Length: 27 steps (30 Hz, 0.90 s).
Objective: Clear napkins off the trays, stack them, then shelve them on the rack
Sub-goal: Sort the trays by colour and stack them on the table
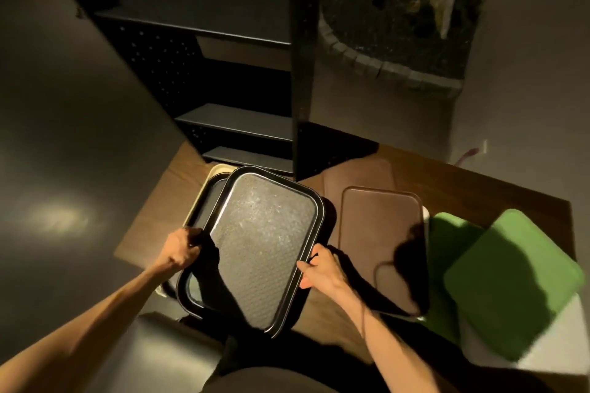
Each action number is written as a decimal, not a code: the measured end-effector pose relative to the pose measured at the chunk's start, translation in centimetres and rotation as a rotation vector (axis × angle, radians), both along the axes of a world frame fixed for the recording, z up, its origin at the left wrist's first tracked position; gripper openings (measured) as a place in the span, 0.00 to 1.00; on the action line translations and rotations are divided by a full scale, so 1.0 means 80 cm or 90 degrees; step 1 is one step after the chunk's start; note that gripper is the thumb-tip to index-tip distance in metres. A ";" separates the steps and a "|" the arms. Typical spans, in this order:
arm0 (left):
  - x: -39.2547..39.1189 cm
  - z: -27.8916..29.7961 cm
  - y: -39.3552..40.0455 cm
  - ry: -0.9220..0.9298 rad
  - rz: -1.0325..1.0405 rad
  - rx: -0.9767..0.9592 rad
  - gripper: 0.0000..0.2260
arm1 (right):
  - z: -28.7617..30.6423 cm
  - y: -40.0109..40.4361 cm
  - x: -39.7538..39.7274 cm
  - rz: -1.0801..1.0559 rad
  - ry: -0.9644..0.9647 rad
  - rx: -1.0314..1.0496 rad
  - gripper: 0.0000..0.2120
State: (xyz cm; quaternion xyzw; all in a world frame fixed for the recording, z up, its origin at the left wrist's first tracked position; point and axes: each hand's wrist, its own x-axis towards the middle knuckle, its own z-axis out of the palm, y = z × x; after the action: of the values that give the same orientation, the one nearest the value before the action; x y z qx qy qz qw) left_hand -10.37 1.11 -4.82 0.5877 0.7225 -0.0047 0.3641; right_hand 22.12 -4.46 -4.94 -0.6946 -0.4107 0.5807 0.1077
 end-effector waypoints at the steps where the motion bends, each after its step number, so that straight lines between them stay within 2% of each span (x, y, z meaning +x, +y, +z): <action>1: -0.015 -0.005 -0.002 0.013 0.009 -0.004 0.17 | -0.003 0.004 -0.014 0.008 0.001 -0.004 0.09; 8: -0.074 -0.022 0.004 0.042 0.054 -0.039 0.12 | -0.010 0.032 -0.090 0.080 -0.076 -0.020 0.08; 16: -0.108 -0.056 0.033 0.048 0.058 -0.025 0.04 | -0.045 0.050 -0.131 0.067 -0.168 -0.067 0.10; 21: -0.106 -0.069 0.039 0.054 -0.001 0.028 0.08 | -0.052 0.056 -0.138 0.126 -0.272 -0.050 0.12; 24: -0.104 -0.065 0.040 0.039 -0.010 0.027 0.06 | -0.057 0.060 -0.142 0.139 -0.335 -0.059 0.19; 27: -0.112 -0.071 0.038 0.006 -0.003 0.017 0.07 | -0.056 0.065 -0.141 0.186 -0.371 -0.041 0.17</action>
State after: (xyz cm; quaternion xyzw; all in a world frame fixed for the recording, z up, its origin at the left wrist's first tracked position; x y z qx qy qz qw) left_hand -19.32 4.12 -10.50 0.5943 0.7227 0.0012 0.3528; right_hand 10.85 0.74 -9.42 -0.7685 -0.5008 0.3794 -0.1209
